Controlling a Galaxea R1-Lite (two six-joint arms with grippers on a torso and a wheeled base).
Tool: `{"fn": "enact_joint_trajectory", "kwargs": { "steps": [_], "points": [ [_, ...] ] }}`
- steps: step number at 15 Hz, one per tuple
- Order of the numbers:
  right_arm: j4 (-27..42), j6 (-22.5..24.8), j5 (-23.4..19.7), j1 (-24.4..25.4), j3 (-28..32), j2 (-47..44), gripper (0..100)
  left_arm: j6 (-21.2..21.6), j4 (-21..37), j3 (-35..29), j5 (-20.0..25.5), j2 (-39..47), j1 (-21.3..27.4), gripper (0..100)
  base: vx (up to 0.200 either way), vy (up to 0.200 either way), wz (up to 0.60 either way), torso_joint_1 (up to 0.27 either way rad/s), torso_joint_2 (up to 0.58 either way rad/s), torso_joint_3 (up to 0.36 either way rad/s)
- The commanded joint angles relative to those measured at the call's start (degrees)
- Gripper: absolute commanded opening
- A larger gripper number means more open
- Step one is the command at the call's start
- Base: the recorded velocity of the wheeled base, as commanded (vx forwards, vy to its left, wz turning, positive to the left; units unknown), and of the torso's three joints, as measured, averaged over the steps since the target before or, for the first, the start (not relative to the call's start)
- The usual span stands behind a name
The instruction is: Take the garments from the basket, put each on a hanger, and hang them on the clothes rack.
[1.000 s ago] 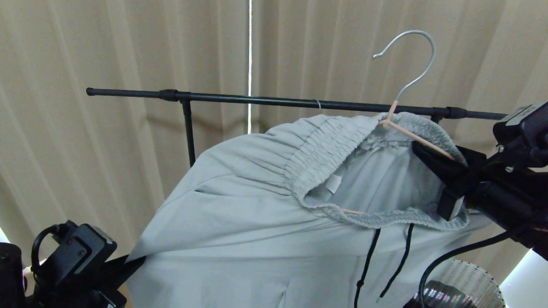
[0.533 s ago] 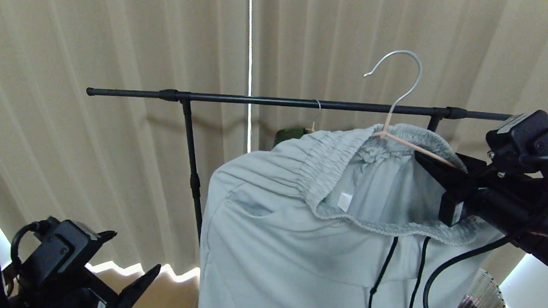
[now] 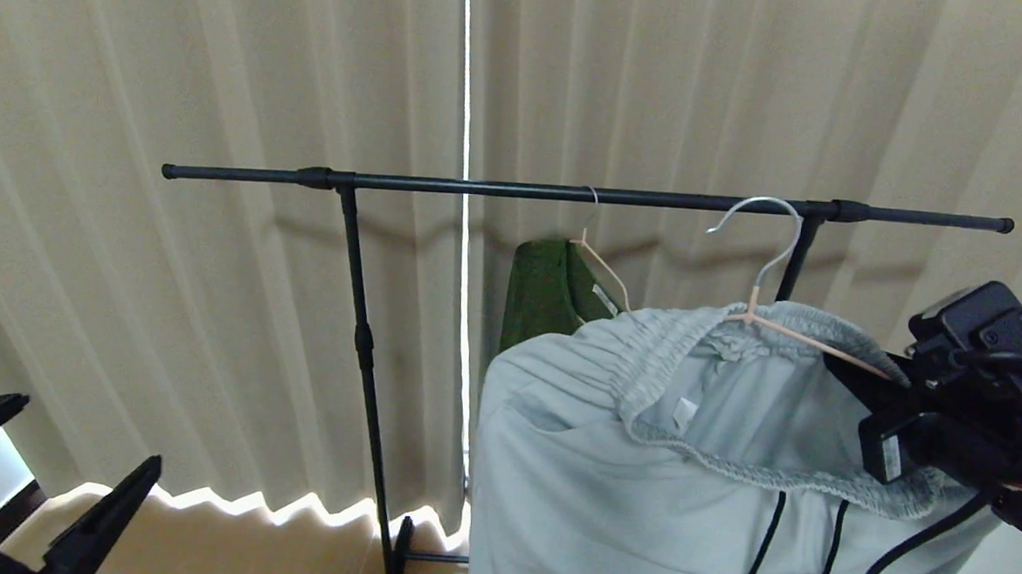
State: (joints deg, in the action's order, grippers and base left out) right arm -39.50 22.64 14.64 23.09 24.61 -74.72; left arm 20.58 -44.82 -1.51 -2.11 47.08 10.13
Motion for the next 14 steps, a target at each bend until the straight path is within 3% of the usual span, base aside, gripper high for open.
{"fn": "enact_joint_trajectory", "kwargs": {
  "steps": [1, 4, 6, 8, 11, 13, 14],
  "points": [
    [-0.4, -0.31, -0.14, -5.25, -4.93, 1.15, 0, -0.63, 25.05, -4.82, -0.09, -26.51, -6.79, 100, 0.0, 0.0, 0.0, 0.0, 0.0, 0.0],
    [-0.32, -2.42, 0.04, -7.36, -9.76, 4.49, 0, -6.87, 49.92, -11.94, -0.09, -38.12, -6.79, 100, 0.0, 0.0, 0.0, 0.0, 0.0, 0.0],
    [-0.14, -2.69, 0.04, -8.15, -11.87, 6.07, 0, -10.65, 58.01, -14.22, 0.0, -41.54, -6.79, 100, 0.0, 0.0, 0.0, 0.0, 0.0, 0.0],
    [-0.05, -2.69, 0.21, -8.67, -13.36, 7.48, 0, -15.66, 59.33, -11.76, 0.26, -42.07, -6.97, 100, 0.0, 0.0, 0.0, 0.0, 0.0, 0.0],
    [0.3, -2.6, 0.21, -10.17, -14.15, 8.62, 0, -16.89, 57.92, -6.13, 0.18, -42.07, -6.97, 100, 0.0, 0.0, 0.0, 0.0, 0.0, 0.0],
    [0.47, -2.6, 0.04, -11.4, -14.77, 10.56, 0, -17.24, 50.19, -0.51, 1.05, -42.07, -6.97, 100, 0.0, 0.0, 0.0, 0.0, 0.0, 0.0],
    [0.39, -2.69, -0.05, -11.4, -15.56, 11.08, 0, -17.5, 49.22, -0.16, 2.37, -42.16, -7.05, 100, 0.0, 0.0, 0.0, 0.0, 0.0, 0.0]
  ]
}}
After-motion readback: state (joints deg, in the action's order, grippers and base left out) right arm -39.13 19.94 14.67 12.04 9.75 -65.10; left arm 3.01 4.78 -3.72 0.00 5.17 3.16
